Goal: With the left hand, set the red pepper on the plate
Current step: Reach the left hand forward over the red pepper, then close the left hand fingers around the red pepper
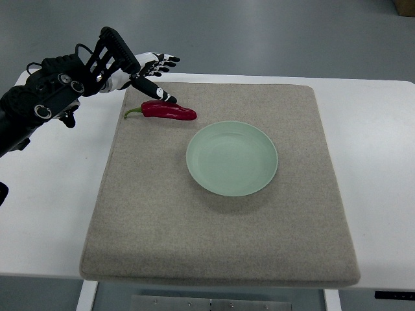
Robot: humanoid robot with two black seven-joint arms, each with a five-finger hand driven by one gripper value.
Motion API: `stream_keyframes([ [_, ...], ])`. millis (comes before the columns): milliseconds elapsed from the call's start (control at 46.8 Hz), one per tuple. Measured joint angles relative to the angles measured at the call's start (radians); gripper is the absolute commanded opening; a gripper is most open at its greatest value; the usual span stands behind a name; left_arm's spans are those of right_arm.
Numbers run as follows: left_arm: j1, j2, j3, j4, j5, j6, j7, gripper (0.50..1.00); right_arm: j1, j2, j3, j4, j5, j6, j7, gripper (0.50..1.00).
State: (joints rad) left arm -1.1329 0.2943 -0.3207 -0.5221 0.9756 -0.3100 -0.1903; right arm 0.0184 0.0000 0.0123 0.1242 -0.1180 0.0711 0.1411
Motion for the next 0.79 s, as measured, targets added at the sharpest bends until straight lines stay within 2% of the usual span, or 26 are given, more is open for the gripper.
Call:
stream_keyframes([
  [406,-0.004,0.000,0.000,-0.051,0.426,0.009,-0.018,0.964,0.000,0.000,0.000,0.000,0.000,0.000,0.000,0.928],
  [534,-0.002,0.000,0.001,-0.054,0.481,0.057,-0.034,0.956,0.000,0.000,0.000,0.000,0.000,0.000,0.000,0.928],
  [598,0.001,0.000,0.002,-0.057,0.501,0.078,-0.037,0.934,0.000,0.000,0.000,0.000,0.000,0.000,0.000,0.928],
  [790,0.006,0.000,0.039,-0.058,0.526,0.085,-0.041,0.919,0.000,0.000,0.000,0.000,0.000,0.000,0.000,0.928],
])
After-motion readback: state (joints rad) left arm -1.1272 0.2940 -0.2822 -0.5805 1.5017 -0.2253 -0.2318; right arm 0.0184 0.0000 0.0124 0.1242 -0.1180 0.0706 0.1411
